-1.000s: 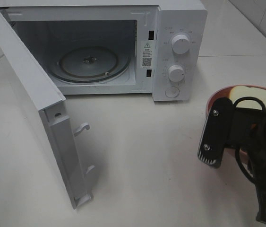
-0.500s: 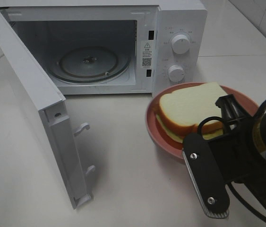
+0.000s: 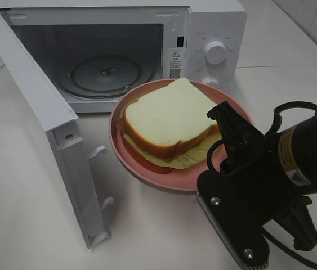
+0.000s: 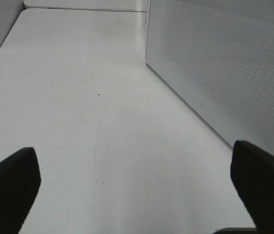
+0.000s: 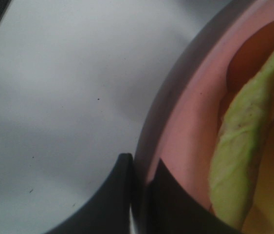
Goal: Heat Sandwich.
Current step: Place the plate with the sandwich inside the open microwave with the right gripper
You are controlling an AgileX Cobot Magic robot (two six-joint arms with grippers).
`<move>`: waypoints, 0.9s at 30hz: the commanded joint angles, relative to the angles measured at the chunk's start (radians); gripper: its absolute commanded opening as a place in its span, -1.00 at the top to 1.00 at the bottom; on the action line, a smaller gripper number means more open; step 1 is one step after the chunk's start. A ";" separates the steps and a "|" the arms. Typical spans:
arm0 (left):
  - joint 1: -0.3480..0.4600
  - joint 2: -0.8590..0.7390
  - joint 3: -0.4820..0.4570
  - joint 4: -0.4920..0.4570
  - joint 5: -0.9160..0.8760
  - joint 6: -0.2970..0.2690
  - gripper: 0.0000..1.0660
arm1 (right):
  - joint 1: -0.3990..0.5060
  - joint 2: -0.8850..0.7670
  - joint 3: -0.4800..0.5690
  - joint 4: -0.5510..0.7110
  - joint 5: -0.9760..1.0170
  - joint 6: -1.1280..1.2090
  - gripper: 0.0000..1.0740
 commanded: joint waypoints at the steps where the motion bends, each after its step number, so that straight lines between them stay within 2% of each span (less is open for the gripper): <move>1: 0.000 -0.023 0.003 -0.003 -0.014 0.000 -0.92 | 0.002 -0.009 0.000 -0.023 -0.038 -0.016 1.00; 6: 0.000 -0.023 0.003 -0.003 -0.014 0.000 -0.92 | -0.049 0.016 -0.002 -0.026 -0.111 -0.029 1.00; 14: 0.000 -0.023 0.003 -0.003 -0.014 0.000 -0.92 | -0.059 0.107 -0.010 0.012 -0.150 -0.100 1.00; 19: 0.000 -0.023 0.003 -0.003 -0.014 0.000 -0.92 | -0.060 0.180 -0.070 0.027 -0.164 -0.128 1.00; 27: 0.000 -0.023 0.003 -0.003 -0.014 0.000 -0.92 | -0.117 0.292 -0.185 -0.005 -0.203 -0.136 1.00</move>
